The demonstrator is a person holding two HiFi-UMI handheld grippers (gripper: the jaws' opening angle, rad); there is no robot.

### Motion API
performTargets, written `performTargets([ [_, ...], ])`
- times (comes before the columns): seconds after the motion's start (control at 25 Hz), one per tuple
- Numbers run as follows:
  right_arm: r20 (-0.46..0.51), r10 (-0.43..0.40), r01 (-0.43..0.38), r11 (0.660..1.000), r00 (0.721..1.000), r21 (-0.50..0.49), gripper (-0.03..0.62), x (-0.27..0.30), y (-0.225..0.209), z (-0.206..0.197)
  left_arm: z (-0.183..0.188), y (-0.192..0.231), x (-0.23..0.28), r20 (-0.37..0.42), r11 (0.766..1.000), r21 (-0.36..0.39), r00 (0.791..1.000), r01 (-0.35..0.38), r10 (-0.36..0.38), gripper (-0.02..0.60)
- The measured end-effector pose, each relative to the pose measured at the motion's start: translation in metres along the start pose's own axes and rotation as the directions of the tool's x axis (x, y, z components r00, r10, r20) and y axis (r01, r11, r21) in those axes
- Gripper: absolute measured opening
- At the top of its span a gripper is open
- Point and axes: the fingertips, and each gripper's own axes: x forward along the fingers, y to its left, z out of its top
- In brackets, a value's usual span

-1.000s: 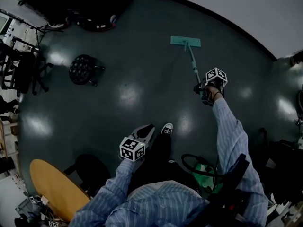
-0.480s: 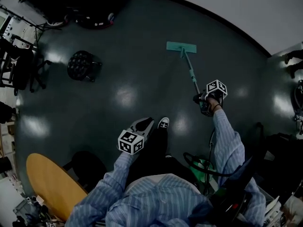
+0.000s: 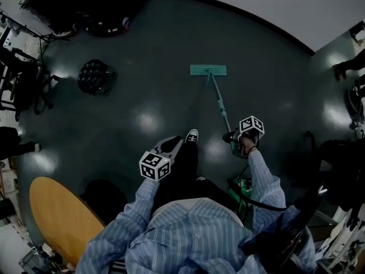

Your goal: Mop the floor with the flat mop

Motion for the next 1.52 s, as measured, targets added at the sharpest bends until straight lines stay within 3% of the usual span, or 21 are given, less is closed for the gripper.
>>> performTargets([
  [0.24, -0.023, 0.025, -0.024, 1.000, 0.999, 0.010, 0.072, -0.003, -0.058, -0.112, -0.049, -0.053, -0.034, -0.004, 0.999, 0.028, 1.000, 0.021, -0.021, 0.038],
  [0.68, -0.069, -0.003, 0.002, 1.000, 0.998, -0.019, 0.072, -0.005, -0.162, -0.278, -0.122, -0.093, -0.124, 0.034, 0.998, 0.026, 0.998, -0.054, 0.053, 0.038],
  [0.84, -0.092, -0.008, 0.007, 1.000, 0.996, -0.018, 0.072, -0.012, -0.185, -0.321, -0.135, -0.110, -0.144, 0.030, 0.998, 0.037, 0.998, -0.056, 0.055, 0.038],
  [1.12, -0.130, -0.014, 0.012, 1.000, 0.991, -0.011, 0.072, -0.043, -0.235, -0.401, -0.160, -0.156, -0.164, -0.041, 0.987, 0.155, 0.998, -0.038, 0.045, 0.038],
  [1.32, -0.149, -0.014, 0.012, 1.000, 0.989, -0.011, 0.072, -0.059, -0.252, -0.433, -0.166, -0.168, -0.169, -0.063, 0.982, 0.188, 0.997, -0.027, 0.040, 0.038],
  [1.52, -0.154, 0.013, -0.014, 1.000, 0.988, 0.001, 0.074, -0.056, -0.255, -0.441, -0.171, -0.166, -0.169, -0.081, 0.978, 0.208, 0.996, -0.021, 0.039, 0.038],
])
